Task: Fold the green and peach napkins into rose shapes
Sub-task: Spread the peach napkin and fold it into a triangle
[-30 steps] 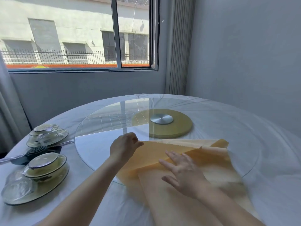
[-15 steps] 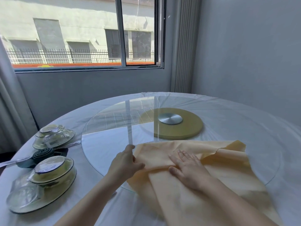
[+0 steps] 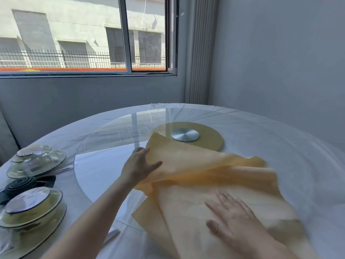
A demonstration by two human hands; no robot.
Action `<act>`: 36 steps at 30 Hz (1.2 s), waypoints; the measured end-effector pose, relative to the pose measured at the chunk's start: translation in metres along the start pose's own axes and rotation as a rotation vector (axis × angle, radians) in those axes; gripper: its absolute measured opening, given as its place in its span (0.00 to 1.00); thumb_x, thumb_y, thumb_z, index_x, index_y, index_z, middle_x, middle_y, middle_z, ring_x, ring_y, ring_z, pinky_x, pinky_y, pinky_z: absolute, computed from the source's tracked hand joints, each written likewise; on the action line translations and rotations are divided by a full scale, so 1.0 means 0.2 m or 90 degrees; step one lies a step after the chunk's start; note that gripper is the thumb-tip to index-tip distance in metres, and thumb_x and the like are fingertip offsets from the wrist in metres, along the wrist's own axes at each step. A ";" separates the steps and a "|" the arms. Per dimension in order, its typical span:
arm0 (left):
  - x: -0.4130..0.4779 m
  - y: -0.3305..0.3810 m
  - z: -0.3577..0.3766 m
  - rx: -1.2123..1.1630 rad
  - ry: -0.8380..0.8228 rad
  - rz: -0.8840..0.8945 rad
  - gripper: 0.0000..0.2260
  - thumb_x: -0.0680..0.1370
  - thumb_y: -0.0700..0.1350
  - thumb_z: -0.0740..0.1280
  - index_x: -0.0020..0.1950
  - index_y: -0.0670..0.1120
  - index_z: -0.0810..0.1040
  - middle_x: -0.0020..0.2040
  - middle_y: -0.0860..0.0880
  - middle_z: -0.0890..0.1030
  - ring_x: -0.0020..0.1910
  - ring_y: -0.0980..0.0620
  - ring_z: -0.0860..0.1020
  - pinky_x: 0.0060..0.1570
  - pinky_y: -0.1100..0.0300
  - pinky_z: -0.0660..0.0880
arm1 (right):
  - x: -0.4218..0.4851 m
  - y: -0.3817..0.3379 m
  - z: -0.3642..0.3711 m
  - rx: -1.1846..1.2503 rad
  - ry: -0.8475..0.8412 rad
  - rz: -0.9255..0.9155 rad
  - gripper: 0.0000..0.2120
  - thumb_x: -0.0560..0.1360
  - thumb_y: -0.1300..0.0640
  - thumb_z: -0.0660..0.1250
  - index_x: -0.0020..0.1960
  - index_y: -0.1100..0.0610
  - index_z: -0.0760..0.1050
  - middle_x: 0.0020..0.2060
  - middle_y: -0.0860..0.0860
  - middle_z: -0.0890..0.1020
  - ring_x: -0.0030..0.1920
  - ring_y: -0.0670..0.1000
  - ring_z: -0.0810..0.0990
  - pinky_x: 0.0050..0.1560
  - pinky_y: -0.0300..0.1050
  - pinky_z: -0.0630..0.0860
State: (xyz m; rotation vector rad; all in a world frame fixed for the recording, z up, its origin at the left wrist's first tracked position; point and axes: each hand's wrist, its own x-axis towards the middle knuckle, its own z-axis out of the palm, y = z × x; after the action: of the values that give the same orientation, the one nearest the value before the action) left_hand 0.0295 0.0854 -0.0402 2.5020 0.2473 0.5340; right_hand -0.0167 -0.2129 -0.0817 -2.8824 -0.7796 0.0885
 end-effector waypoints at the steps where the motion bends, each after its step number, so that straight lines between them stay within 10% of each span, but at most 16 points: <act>1: 0.03 -0.01 0.01 0.037 -0.030 0.006 0.34 0.69 0.60 0.71 0.69 0.45 0.68 0.66 0.47 0.67 0.62 0.49 0.72 0.58 0.54 0.71 | 0.00 0.00 -0.01 0.012 0.002 0.014 0.57 0.46 0.21 0.18 0.72 0.33 0.45 0.75 0.43 0.39 0.73 0.41 0.35 0.69 0.39 0.35; 7: 0.21 -0.15 0.08 0.195 -0.095 -0.051 0.50 0.65 0.66 0.71 0.76 0.45 0.49 0.75 0.49 0.52 0.71 0.47 0.62 0.61 0.49 0.70 | 0.00 0.00 0.00 -0.014 0.048 0.028 0.54 0.49 0.20 0.21 0.70 0.31 0.51 0.73 0.41 0.41 0.74 0.41 0.43 0.67 0.38 0.44; 11: 0.30 -0.21 0.09 0.207 -0.127 -0.082 0.49 0.67 0.65 0.70 0.76 0.46 0.48 0.75 0.50 0.52 0.71 0.46 0.61 0.61 0.49 0.70 | 0.01 0.07 0.00 0.012 0.032 0.040 0.28 0.73 0.28 0.39 0.62 0.32 0.69 0.57 0.40 0.80 0.56 0.38 0.78 0.49 0.30 0.72; 17: 0.33 -0.30 0.08 0.259 -0.133 -0.111 0.41 0.73 0.63 0.64 0.76 0.46 0.49 0.76 0.50 0.51 0.72 0.47 0.60 0.62 0.48 0.68 | 0.02 0.25 -0.07 0.005 0.011 -0.027 0.39 0.52 0.18 0.27 0.62 0.23 0.42 0.66 0.30 0.35 0.68 0.31 0.35 0.65 0.29 0.37; 23: 0.21 -0.14 0.05 0.348 -0.126 -0.089 0.36 0.76 0.66 0.56 0.76 0.46 0.53 0.77 0.43 0.43 0.74 0.41 0.53 0.68 0.48 0.60 | 0.08 0.36 -0.13 0.038 -0.060 -0.039 0.43 0.51 0.16 0.33 0.64 0.26 0.49 0.70 0.33 0.42 0.67 0.29 0.37 0.68 0.33 0.39; 27: -0.01 0.00 0.03 0.403 -0.173 0.022 0.32 0.77 0.65 0.54 0.73 0.46 0.58 0.75 0.43 0.57 0.73 0.44 0.58 0.69 0.50 0.55 | 0.07 0.35 -0.20 0.046 -0.072 0.011 0.44 0.55 0.16 0.42 0.68 0.31 0.52 0.73 0.37 0.47 0.71 0.34 0.41 0.72 0.41 0.41; 30: -0.15 0.05 0.03 0.394 -0.246 0.011 0.30 0.77 0.65 0.51 0.71 0.46 0.60 0.69 0.45 0.68 0.69 0.46 0.66 0.68 0.51 0.55 | 0.07 0.29 -0.19 -0.017 -0.014 0.079 0.27 0.77 0.37 0.52 0.73 0.38 0.50 0.76 0.43 0.47 0.75 0.42 0.45 0.73 0.45 0.44; 36: -0.19 0.01 0.00 0.375 -0.304 -0.013 0.34 0.77 0.65 0.55 0.75 0.44 0.53 0.73 0.48 0.65 0.72 0.49 0.64 0.72 0.44 0.44 | 0.11 0.27 -0.10 0.024 -0.039 0.175 0.34 0.74 0.31 0.48 0.76 0.44 0.49 0.77 0.49 0.46 0.76 0.49 0.43 0.73 0.49 0.46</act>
State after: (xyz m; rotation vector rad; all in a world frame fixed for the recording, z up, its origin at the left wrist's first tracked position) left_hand -0.0046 0.0736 -0.0521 3.0911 0.2696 -0.1929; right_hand 0.0303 -0.2513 -0.0721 -2.9435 -0.3804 0.2208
